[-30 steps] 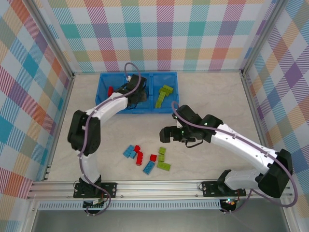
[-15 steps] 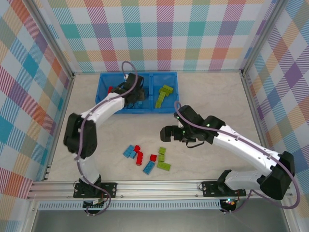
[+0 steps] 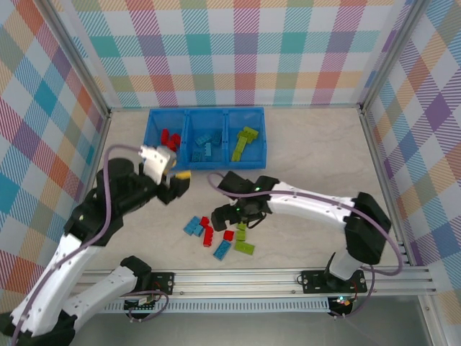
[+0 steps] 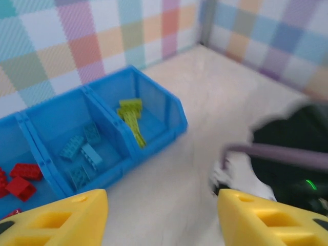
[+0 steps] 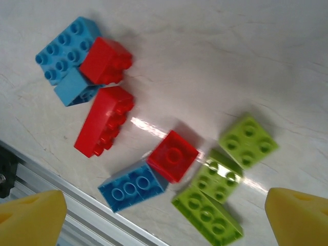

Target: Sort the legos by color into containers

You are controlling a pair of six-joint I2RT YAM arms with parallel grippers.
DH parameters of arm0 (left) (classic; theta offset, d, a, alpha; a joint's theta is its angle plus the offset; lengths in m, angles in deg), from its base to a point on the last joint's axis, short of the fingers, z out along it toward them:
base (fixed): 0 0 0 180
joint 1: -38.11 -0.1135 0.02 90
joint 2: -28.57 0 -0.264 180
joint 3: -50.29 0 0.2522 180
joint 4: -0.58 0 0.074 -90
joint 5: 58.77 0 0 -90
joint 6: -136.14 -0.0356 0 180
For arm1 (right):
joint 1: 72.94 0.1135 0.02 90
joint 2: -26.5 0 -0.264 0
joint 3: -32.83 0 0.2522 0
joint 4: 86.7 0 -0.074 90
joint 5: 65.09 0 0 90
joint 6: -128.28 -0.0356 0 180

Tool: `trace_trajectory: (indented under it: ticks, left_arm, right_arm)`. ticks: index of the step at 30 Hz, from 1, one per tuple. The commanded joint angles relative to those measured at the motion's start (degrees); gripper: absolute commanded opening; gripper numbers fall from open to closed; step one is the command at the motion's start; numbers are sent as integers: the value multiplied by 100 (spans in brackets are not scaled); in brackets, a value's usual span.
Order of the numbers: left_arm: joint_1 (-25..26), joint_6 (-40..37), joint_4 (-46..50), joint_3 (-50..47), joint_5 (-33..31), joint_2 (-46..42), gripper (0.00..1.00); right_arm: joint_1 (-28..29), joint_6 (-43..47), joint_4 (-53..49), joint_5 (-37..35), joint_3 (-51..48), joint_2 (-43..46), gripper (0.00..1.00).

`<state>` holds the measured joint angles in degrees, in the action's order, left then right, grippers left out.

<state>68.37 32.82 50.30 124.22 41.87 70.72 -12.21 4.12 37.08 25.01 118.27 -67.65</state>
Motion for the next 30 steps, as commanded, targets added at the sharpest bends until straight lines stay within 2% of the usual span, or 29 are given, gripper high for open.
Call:
trace_trajectory:
  ticks: [1,3,7,11,13,17,21,23,26,30]
  left_arm:
    - [24,-1015,1212,-451,885,-231,61]
    - [32,-291,1058,-710,806,-368,61]
    - [33,2137,781,-919,-337,-30,52]
    - [33,3051,1037,-915,-504,980,52]
    - [33,3326,1063,-959,-512,1415,50]
    - [33,3500,766,-1191,-50,1943,50]
    - [92,3631,480,-1297,-1,2293,51]
    - [156,3736,282,-1323,-98,2456,51]
    - [311,3817,90,-1267,-249,2739,52]
    - [470,3786,1,-1199,-444,2980,53]
  right_arm:
    - [115,230,10,-57,331,-283,100]
    - [115,226,243,-10,279,-354,100]
    - [76,130,367,-235,102,-191,100]
    - [49,396,501,-69,-71,122,100]
    - [47,415,475,-27,-98,150,100]
    - [44,162,815,-108,-557,458,100]
    - [-40,-303,835,-764,-1043,930,100]
    - [-302,-946,490,-976,-1319,1071,98]
    - [-576,-1372,550,-621,-1701,1047,95]
    - [-567,-1700,594,-399,-1475,564,91]
